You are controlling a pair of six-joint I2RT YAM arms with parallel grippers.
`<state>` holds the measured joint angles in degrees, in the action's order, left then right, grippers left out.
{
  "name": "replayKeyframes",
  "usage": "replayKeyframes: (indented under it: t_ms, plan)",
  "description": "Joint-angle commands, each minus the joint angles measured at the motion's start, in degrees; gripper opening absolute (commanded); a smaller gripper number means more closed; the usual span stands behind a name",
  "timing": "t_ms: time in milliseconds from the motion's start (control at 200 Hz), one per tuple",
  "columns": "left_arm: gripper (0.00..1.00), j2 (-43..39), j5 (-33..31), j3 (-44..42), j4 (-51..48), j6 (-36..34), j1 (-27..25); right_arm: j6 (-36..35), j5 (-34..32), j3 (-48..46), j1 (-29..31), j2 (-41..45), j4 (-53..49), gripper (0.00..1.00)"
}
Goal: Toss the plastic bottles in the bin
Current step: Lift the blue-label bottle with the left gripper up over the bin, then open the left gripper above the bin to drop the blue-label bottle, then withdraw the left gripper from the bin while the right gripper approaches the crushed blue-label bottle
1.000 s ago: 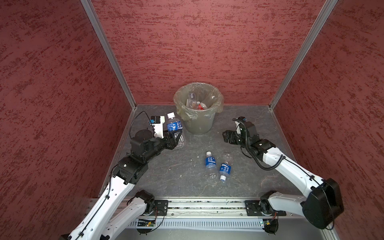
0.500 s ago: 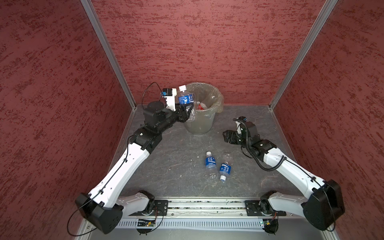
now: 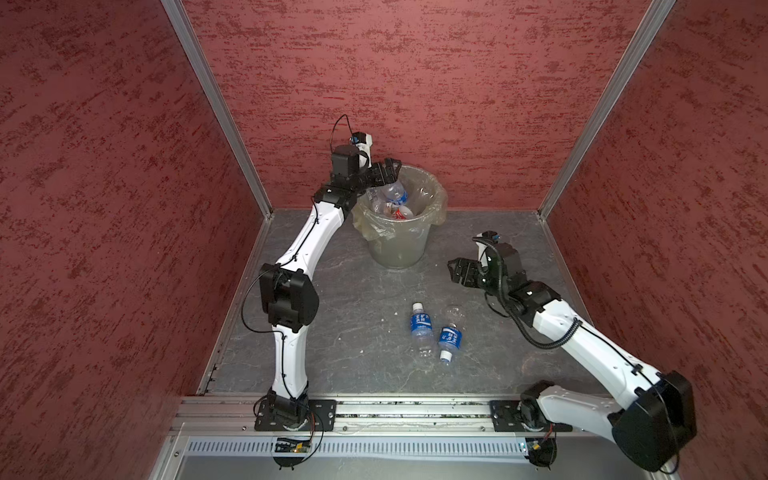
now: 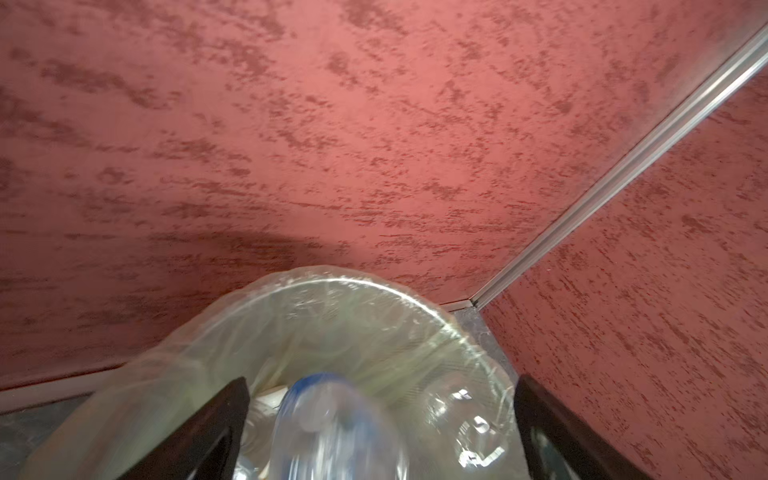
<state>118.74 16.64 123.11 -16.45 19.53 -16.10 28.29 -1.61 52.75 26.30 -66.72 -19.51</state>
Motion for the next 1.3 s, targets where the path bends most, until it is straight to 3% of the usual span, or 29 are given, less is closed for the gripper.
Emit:
replayKeyframes:
  t_ms: [0,275,701,1297]
  plan:
    - [1.00,-4.43,1.77,1.72,1.33,-0.46,-0.74,0.90,-0.02,-1.04,-0.12,1.23,-0.09,0.91]
    - [1.00,-10.66,2.02,-6.66,3.86,-1.30,-1.04,1.14,0.74,-1.31,0.02,0.98,-0.11,0.92]
    - [1.00,-27.30,2.10,-29.09,11.20,-0.50,-1.56,3.46,-2.87,-3.70,2.35,2.72,-5.24,0.93]
    - [1.00,-46.21,-5.35,-51.99,6.52,-4.61,-9.23,12.34,-6.29,-11.07,9.92,3.09,-8.00,0.94]
